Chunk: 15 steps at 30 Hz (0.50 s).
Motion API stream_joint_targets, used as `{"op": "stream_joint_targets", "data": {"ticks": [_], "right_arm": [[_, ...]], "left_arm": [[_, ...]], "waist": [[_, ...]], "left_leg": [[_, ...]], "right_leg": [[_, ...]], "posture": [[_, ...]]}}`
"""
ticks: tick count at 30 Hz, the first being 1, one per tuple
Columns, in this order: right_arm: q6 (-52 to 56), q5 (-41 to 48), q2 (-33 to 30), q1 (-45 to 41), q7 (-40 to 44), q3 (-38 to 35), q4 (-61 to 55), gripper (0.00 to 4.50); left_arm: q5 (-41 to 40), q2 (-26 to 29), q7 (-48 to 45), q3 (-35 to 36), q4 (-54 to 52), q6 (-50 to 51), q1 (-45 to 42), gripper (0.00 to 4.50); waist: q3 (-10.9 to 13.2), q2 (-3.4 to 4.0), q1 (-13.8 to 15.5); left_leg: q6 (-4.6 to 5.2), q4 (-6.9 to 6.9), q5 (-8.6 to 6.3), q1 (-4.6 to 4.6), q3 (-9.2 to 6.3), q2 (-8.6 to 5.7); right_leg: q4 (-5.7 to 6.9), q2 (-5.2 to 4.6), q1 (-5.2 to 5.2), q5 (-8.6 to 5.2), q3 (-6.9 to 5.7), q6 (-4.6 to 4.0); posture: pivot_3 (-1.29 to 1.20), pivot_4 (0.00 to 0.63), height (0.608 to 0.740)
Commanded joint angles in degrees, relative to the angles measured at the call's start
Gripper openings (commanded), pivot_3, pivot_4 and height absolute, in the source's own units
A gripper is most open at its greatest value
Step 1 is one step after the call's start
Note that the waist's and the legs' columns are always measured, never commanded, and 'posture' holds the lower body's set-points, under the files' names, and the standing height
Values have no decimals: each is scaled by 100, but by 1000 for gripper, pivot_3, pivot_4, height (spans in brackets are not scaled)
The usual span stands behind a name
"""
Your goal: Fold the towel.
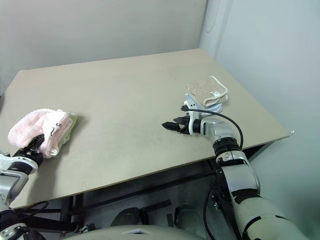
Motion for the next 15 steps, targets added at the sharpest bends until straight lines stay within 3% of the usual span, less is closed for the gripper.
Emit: {"op": "stream_joint_targets", "data": {"ticks": [1, 3, 15], "right_arm": [[-52, 39, -19, -121, 24, -73, -260, 4500], [-45, 39, 1, -99, 29, -54, -307, 4500], [-232, 51, -11, -274, 474, -16, -279, 4500]], "left_arm": [[87, 97, 104, -42, -36, -192, -72, 3768], [-2, 146, 114, -9, -129, -105, 10, 4452], [-441, 535, -604, -4, -2607, 481, 2120, 4484]], "waist": [[0, 0, -3], [-1, 2, -6], [3, 11, -87]], "left_leg": [[0, 0, 0, 0, 0, 0], [0, 0, 0, 0, 0, 0], [0, 0, 0, 2, -1, 4]], "right_leg": [[0, 1, 0, 0, 0, 0], [0, 2, 1, 0, 0, 0], [-3, 3, -13, -1, 1, -2]], "posture": [[0, 0, 740], [0, 0, 740], [0, 0, 740]]}}
